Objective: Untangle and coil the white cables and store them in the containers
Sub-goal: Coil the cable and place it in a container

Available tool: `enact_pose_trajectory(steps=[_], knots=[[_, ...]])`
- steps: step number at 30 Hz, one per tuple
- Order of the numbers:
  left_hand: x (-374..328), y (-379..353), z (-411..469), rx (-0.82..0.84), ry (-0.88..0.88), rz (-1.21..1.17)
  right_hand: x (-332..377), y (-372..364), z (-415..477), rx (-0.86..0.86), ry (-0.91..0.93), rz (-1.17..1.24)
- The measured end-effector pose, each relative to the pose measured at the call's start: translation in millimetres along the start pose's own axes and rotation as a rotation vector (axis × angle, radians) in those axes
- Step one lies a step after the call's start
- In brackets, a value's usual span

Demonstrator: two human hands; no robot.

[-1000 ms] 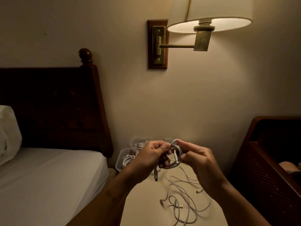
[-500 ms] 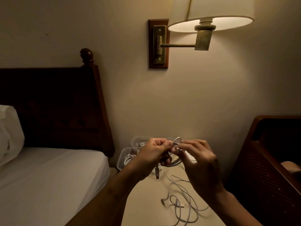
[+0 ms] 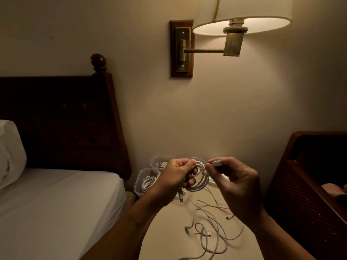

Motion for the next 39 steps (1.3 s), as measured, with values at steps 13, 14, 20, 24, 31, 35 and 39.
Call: enact_pose_trajectory(steps=[13,14,20,24,31,35,39], knots=[[-2,6,-8,0.095,0.063,-0.223,-37,17,13,0.107,0.563,-0.674],[-4,5,-7,0.102,0.057,-0.243,-36,14,12,0.082,0.536,-0.665],[-13,-1,-6,0.099,0.009,-0.198,-24,-8,-7,0.041,-0.334,-0.021],[-16,-1,-4,0.051,-0.090,-0.006,-20,-9,-14,-0.022,-0.817,0.403],[-14,-5,-9,-0.108,-0.209,0.178,-15,-10,-19,-0.018,-1.088,0.602],[-8,-12,-9,-0.122,-0.197,0.166,-7,-19,-24,0.035,-1.021,0.550],[-2,-14,-5,-0.107,-0.128,0.126,-7,-19,-25,0.011,-0.722,0.102]])
Point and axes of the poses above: each hand's wrist, its own z-axis towards the middle knuckle, its own y-axis out of the back of the hand, x = y × z, the point moved 2 cm from there along z, towards the middle knuckle, and after that the axes turned 11 degrees about -x, right-handed, at the moved point
